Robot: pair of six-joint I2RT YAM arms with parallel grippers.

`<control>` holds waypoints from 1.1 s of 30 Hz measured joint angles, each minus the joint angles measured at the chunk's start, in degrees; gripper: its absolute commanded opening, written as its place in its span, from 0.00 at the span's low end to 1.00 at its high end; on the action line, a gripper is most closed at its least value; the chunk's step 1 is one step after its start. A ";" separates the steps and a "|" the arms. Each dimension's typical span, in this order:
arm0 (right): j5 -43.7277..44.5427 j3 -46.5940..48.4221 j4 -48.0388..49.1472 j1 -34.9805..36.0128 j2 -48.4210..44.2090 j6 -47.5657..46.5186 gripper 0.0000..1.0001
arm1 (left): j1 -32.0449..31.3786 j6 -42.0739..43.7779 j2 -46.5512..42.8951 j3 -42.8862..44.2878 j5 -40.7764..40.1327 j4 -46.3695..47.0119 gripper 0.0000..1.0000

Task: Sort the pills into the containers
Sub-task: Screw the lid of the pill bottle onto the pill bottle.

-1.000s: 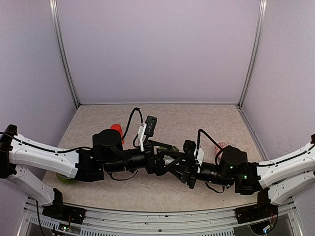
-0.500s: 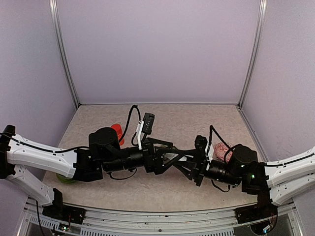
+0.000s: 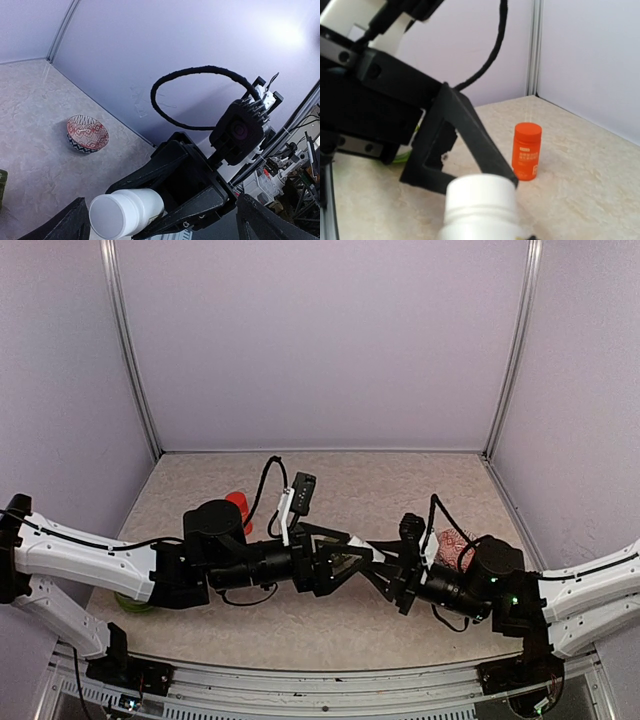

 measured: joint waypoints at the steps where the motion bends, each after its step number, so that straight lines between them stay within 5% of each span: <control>1: 0.04 0.13 0.42 0.00 0.76 0.00 0.00 | 0.04 0.00 0.02 0.00 -0.35 -0.39 0.99; 15: -7.21 2.10 2.49 0.00 7.91 0.13 0.00 | 0.04 0.07 0.28 0.00 -0.52 -0.37 0.99; 25: -11.13 -4.76 2.80 0.00 -3.72 -5.07 0.00 | -0.02 2.43 -0.22 0.02 2.56 -0.70 0.99; 33: -11.98 -6.71 1.64 0.00 -9.94 -10.03 0.00 | 0.79 3.10 -0.26 0.02 7.39 -0.76 0.70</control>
